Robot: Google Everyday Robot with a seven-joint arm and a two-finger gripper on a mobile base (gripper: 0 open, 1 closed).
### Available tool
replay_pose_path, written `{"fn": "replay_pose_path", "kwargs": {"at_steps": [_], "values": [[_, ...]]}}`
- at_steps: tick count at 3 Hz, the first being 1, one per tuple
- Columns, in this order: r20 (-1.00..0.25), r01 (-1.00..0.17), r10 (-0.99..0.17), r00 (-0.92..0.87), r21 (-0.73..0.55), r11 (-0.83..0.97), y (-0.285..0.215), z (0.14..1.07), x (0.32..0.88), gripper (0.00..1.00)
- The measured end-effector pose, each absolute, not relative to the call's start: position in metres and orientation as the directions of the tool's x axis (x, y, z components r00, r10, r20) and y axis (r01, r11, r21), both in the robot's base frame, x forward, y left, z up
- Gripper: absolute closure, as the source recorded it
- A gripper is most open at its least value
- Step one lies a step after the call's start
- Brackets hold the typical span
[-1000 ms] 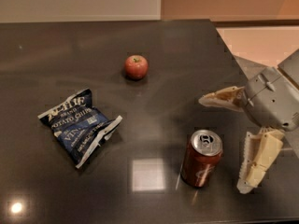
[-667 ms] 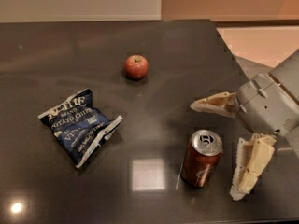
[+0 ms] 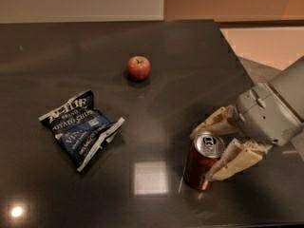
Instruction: Move coke can near blue chip bag
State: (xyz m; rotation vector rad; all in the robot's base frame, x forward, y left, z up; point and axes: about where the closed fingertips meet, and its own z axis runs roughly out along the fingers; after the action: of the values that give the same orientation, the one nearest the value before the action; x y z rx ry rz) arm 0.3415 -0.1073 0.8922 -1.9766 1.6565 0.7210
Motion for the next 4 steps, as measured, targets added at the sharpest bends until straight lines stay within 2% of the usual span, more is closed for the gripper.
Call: {"fn": "replay_pose_path", "kwargs": {"at_steps": [2,3,4], "values": [[-0.665,-0.992,-0.737,0.121,-0.062,-0.106,-0.086,0.921,0.364,0.87],[-0.68,-0.996,-0.728,0.084,-0.052,-0.067,-0.059,0.927,0.384,1.0],[-0.692,-0.999,-0.72,0.049,-0.029,-0.039,-0.032,0.923,0.404,1.0]]}}
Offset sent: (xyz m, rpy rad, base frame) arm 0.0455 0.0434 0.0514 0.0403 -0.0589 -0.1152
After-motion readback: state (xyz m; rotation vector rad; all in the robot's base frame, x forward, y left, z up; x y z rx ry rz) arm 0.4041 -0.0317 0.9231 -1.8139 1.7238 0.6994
